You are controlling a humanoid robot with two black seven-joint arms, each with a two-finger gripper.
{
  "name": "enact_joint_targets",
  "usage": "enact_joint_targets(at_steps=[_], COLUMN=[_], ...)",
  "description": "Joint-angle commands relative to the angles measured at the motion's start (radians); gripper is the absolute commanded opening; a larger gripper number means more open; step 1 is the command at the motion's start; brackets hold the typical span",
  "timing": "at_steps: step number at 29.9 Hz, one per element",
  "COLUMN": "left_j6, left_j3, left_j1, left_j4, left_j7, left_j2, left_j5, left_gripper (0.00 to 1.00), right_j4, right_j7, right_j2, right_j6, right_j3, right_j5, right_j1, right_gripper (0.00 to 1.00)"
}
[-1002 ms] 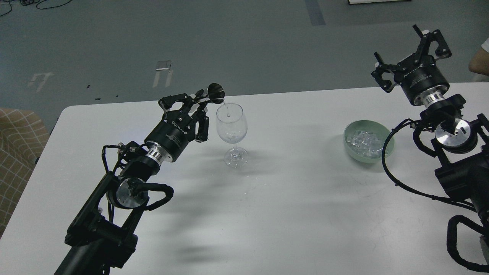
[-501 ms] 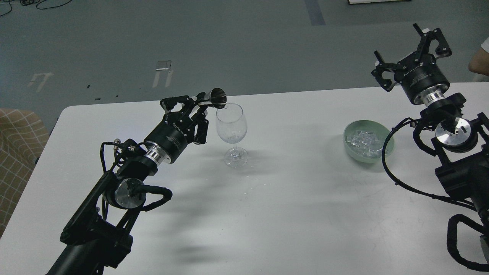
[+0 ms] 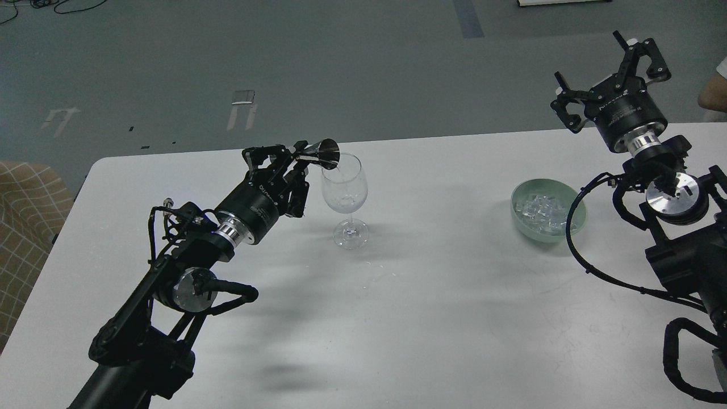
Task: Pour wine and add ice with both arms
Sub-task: 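Tilt the jigger over the wine glass rim with the left gripper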
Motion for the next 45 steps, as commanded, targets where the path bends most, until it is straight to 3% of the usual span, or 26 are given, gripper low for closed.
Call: enact_joint_targets(at_steps=[1, 8, 45], left_j6=[0.001, 0.004, 0.004], left_j3=[0.001, -0.001, 0.001], left_j1=[-0.001, -0.004, -0.101], left_j4=[0.001, -0.006, -0.086], left_j7=[0.001, 0.053, 0.104], left_j2=[0.000, 0.020, 0.088], left_j5=[0.036, 0.088, 0.144], left_gripper=[0.00, 0.00, 0.00], right_j4=[-0.001, 0.001, -0.001], right_j7=[0.001, 0.001, 0.001], right_j2=[-0.001, -0.004, -0.021], right_j6=[0.001, 0.012, 0.038], right_j3=[0.001, 0.002, 0.028], right_j5=[0.000, 0.000, 0.002], right_j1=[-0.002, -0.008, -0.008], right_gripper=[1.00, 1.00, 1.00])
